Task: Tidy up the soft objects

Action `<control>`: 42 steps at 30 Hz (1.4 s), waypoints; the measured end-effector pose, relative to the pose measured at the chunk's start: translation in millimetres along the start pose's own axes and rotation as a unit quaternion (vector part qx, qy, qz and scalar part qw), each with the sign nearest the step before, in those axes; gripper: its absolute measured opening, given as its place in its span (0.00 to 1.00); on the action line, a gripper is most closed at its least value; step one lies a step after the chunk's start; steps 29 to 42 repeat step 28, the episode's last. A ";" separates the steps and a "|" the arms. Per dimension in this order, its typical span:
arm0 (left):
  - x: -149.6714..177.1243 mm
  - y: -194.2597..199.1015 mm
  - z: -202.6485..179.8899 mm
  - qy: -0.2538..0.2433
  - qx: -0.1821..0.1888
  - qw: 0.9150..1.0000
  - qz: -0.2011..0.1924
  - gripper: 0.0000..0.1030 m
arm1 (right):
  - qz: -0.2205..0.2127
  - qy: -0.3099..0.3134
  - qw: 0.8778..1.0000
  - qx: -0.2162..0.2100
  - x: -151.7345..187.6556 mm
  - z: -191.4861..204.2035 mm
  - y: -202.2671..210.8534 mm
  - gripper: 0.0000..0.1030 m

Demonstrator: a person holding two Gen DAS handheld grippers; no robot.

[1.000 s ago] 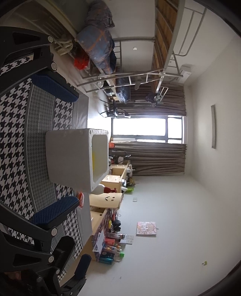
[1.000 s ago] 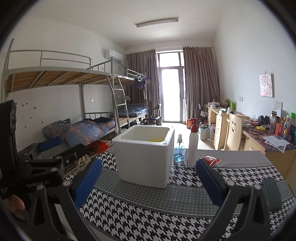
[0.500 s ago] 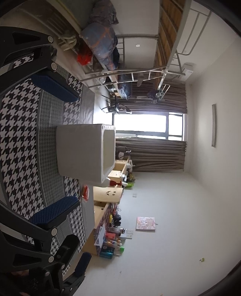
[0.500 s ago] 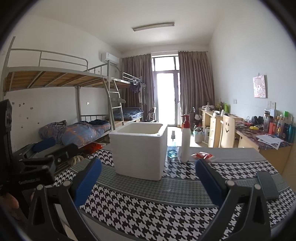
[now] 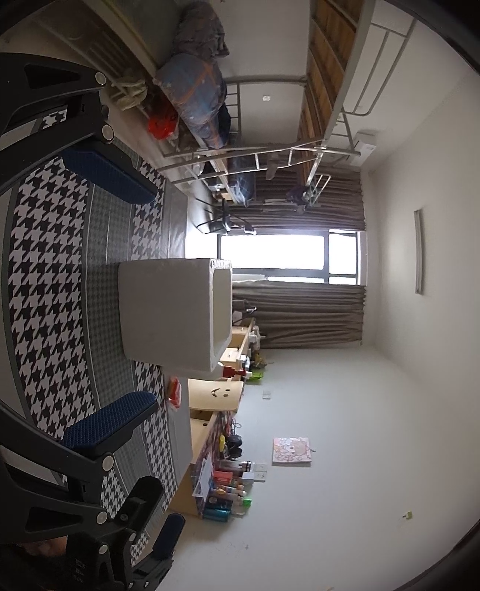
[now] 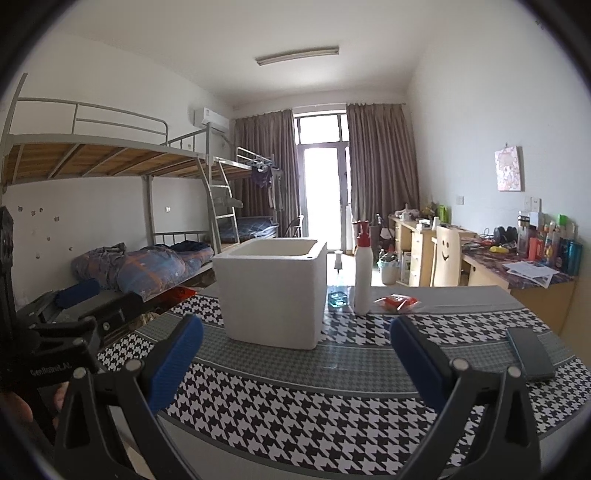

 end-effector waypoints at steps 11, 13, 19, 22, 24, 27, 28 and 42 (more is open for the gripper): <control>4.0 5.0 -1.0 -0.013 0.002 1.000 -0.002 0.99 | 0.006 -0.013 1.000 0.006 11.8 -2.3 4.2 0.99; 4.8 5.4 -1.2 -0.013 0.003 1.000 -0.001 0.99 | 0.007 -0.014 1.000 0.006 13.2 -2.3 4.7 0.99; 5.5 7.0 -0.7 -0.014 0.006 1.000 0.000 0.99 | 0.008 -0.018 1.000 0.007 13.4 -3.4 6.1 0.99; 6.5 8.4 -1.9 -0.016 0.008 1.000 0.000 0.99 | 0.007 -0.016 1.000 0.008 13.9 -2.1 7.1 0.99; 6.5 8.8 -2.9 -0.018 0.009 1.000 0.001 0.99 | 0.008 -0.016 1.000 0.007 14.4 -1.7 7.1 0.99; 6.2 9.4 -2.9 -0.018 0.009 1.000 0.000 0.99 | 0.008 -0.017 1.000 0.006 15.4 -1.6 7.5 0.99; 6.2 9.7 -3.1 -0.017 0.008 1.000 0.000 0.99 | 0.008 -0.017 1.000 0.006 15.6 -1.8 7.6 0.99; 6.2 9.7 -3.1 -0.017 0.008 1.000 0.000 0.99 | 0.008 -0.017 1.000 0.006 15.6 -1.8 7.6 0.99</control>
Point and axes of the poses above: each gripper's, at about its wrist camera, not at the fingertips, and y roughly against the way its jaws point, z to its left, x to its underside, the point moved 9 cm from there along -y, roughly the way its jaws point, and after that the axes turned 11 degrees about z, right-handed, at the moved point
